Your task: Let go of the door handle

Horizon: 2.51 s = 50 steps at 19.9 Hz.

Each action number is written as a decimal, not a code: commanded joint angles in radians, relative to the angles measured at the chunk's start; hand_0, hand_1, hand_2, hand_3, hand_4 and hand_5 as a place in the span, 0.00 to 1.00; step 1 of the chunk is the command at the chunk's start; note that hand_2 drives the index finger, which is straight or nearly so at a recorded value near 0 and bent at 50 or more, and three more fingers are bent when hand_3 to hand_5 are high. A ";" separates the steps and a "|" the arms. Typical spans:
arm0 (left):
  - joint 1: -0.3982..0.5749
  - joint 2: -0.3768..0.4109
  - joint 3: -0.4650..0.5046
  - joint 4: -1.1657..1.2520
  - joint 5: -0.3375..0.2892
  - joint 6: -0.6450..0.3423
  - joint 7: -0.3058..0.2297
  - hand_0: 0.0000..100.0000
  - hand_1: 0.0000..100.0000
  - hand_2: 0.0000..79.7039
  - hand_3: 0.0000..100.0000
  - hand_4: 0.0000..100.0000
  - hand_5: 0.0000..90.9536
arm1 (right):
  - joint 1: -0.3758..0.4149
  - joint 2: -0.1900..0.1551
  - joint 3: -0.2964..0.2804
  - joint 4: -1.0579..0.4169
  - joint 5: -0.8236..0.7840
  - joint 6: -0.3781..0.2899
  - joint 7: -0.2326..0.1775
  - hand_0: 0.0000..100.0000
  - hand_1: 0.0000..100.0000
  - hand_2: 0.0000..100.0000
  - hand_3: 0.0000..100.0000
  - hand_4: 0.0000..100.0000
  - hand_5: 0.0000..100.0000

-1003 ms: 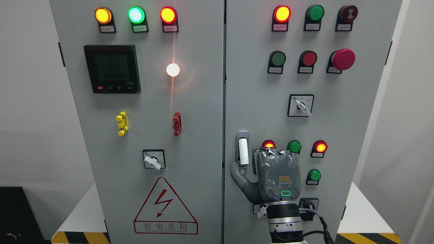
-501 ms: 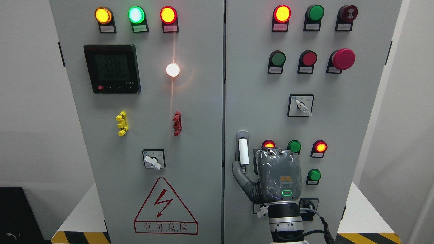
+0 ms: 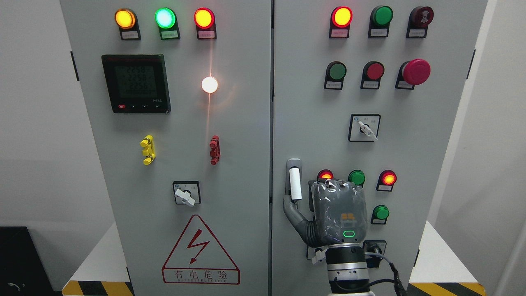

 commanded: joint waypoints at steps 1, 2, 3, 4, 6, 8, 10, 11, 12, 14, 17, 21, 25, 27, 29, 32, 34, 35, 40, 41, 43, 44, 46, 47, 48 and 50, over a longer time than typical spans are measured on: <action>0.009 0.000 0.000 -0.001 -0.001 0.000 0.000 0.12 0.56 0.00 0.00 0.00 0.00 | 0.002 0.000 -0.004 -0.002 0.000 0.001 -0.002 0.34 0.40 0.94 1.00 1.00 1.00; 0.009 0.000 0.000 0.000 0.001 0.000 0.000 0.12 0.56 0.00 0.00 0.00 0.00 | 0.002 0.000 -0.006 -0.002 0.000 0.001 -0.002 0.35 0.40 0.94 1.00 1.00 1.00; 0.009 0.000 0.000 -0.001 0.001 0.000 0.000 0.12 0.56 0.00 0.00 0.00 0.00 | 0.002 0.000 -0.006 -0.002 -0.003 0.001 -0.002 0.35 0.40 0.94 1.00 1.00 1.00; 0.009 0.000 0.000 0.000 0.001 0.000 0.000 0.12 0.56 0.00 0.00 0.00 0.00 | 0.002 0.002 -0.006 -0.002 -0.003 0.001 -0.002 0.36 0.40 0.94 1.00 1.00 1.00; 0.009 0.000 0.000 0.000 0.001 0.000 0.000 0.12 0.56 0.00 0.00 0.00 0.00 | 0.002 0.000 -0.006 -0.002 -0.003 0.001 -0.002 0.36 0.40 0.94 1.00 1.00 1.00; 0.009 0.000 0.000 0.000 0.001 0.000 0.000 0.12 0.56 0.00 0.00 0.00 0.00 | 0.002 0.000 -0.007 -0.003 -0.003 0.001 -0.002 0.37 0.40 0.94 1.00 1.00 1.00; 0.009 0.000 0.000 0.000 -0.001 0.000 0.000 0.12 0.56 0.00 0.00 0.00 0.00 | 0.002 0.000 -0.010 -0.003 -0.003 0.001 -0.002 0.38 0.39 0.94 1.00 1.00 1.00; 0.009 0.000 0.000 0.000 0.001 0.000 0.000 0.12 0.56 0.00 0.00 0.00 0.00 | 0.002 0.000 -0.010 -0.003 -0.003 0.001 -0.002 0.38 0.39 0.94 1.00 1.00 1.00; 0.009 0.001 0.000 0.000 0.001 0.000 0.000 0.12 0.56 0.00 0.00 0.00 0.00 | 0.002 0.000 -0.012 -0.003 -0.003 0.001 -0.002 0.39 0.39 0.94 1.00 1.00 1.00; 0.009 0.000 0.000 0.000 -0.001 0.000 0.000 0.12 0.56 0.00 0.00 0.00 0.00 | 0.002 0.000 -0.012 -0.003 -0.003 0.001 -0.002 0.40 0.39 0.94 1.00 1.00 1.00; 0.009 0.000 0.000 -0.001 -0.001 0.000 0.000 0.12 0.56 0.00 0.00 0.00 0.00 | 0.002 0.000 -0.013 -0.003 -0.003 0.001 -0.004 0.42 0.38 0.94 1.00 1.00 1.00; 0.009 0.000 0.000 0.000 0.001 0.000 0.000 0.12 0.56 0.00 0.00 0.00 0.00 | 0.003 0.002 -0.013 -0.003 -0.003 0.001 -0.004 0.43 0.38 0.94 1.00 1.00 1.00; 0.009 0.000 0.000 0.000 0.001 0.000 0.000 0.12 0.56 0.00 0.00 0.00 0.00 | 0.003 0.002 -0.013 -0.005 -0.003 0.002 -0.005 0.44 0.38 0.94 1.00 1.00 1.00; 0.009 0.000 0.000 0.000 -0.001 0.000 0.000 0.12 0.56 0.00 0.00 0.00 0.00 | 0.003 0.002 -0.013 -0.005 -0.003 0.002 -0.014 0.44 0.38 0.94 1.00 1.00 1.00; 0.009 0.001 0.000 0.000 0.001 0.000 0.000 0.12 0.56 0.00 0.00 0.00 0.00 | 0.003 0.002 -0.015 -0.005 -0.003 0.002 -0.014 0.44 0.38 0.94 1.00 1.00 1.00; 0.009 0.000 0.000 0.000 -0.001 0.000 0.000 0.12 0.56 0.00 0.00 0.00 0.00 | 0.005 0.002 -0.022 -0.005 -0.003 0.002 -0.016 0.45 0.38 0.93 1.00 1.00 1.00; 0.009 0.000 0.000 0.000 -0.001 0.000 0.000 0.12 0.56 0.00 0.00 0.00 0.00 | 0.005 0.002 -0.022 -0.005 -0.003 0.002 -0.016 0.45 0.38 0.93 1.00 1.00 1.00; 0.009 0.000 0.000 0.000 -0.001 0.000 0.000 0.12 0.56 0.00 0.00 0.00 0.00 | 0.005 0.002 -0.022 -0.006 -0.005 0.002 -0.017 0.45 0.38 0.93 1.00 1.00 1.00; 0.009 0.000 0.000 0.000 0.001 0.000 0.000 0.12 0.56 0.00 0.00 0.00 0.00 | 0.006 0.002 -0.022 -0.006 -0.005 0.002 -0.017 0.45 0.38 0.93 1.00 1.00 1.00; 0.009 0.000 0.000 0.000 -0.001 0.000 0.000 0.12 0.56 0.00 0.00 0.00 0.00 | 0.006 0.002 -0.022 -0.006 -0.005 0.002 -0.017 0.45 0.38 0.93 1.00 1.00 1.00; 0.009 0.000 0.000 -0.001 -0.001 0.000 0.000 0.12 0.56 0.00 0.00 0.00 0.00 | 0.006 0.002 -0.024 -0.006 -0.005 0.002 -0.019 0.45 0.38 0.93 1.00 1.00 1.00; 0.009 0.001 0.000 0.000 0.001 0.000 0.000 0.12 0.56 0.00 0.00 0.00 0.00 | 0.006 0.002 -0.027 -0.008 -0.005 0.002 -0.019 0.45 0.38 0.93 1.00 1.00 1.00; 0.009 0.000 0.000 0.000 -0.001 0.000 0.000 0.12 0.56 0.00 0.00 0.00 0.00 | 0.008 0.002 -0.027 -0.008 -0.005 0.002 -0.019 0.45 0.38 0.93 1.00 1.00 1.00; 0.008 0.000 0.000 -0.001 0.001 0.000 0.000 0.12 0.56 0.00 0.00 0.00 0.00 | 0.009 0.002 -0.027 -0.008 -0.005 0.002 -0.019 0.45 0.38 0.93 1.00 1.00 1.00; 0.009 0.000 0.000 -0.001 0.001 0.000 0.000 0.12 0.56 0.00 0.00 0.00 0.00 | 0.009 0.002 -0.027 -0.008 -0.005 0.002 -0.019 0.45 0.38 0.93 1.00 1.00 1.00; 0.009 0.001 0.000 -0.001 0.001 0.000 0.000 0.12 0.56 0.00 0.00 0.00 0.00 | 0.009 0.002 -0.027 -0.011 -0.005 0.002 -0.019 0.45 0.38 0.92 1.00 1.00 1.00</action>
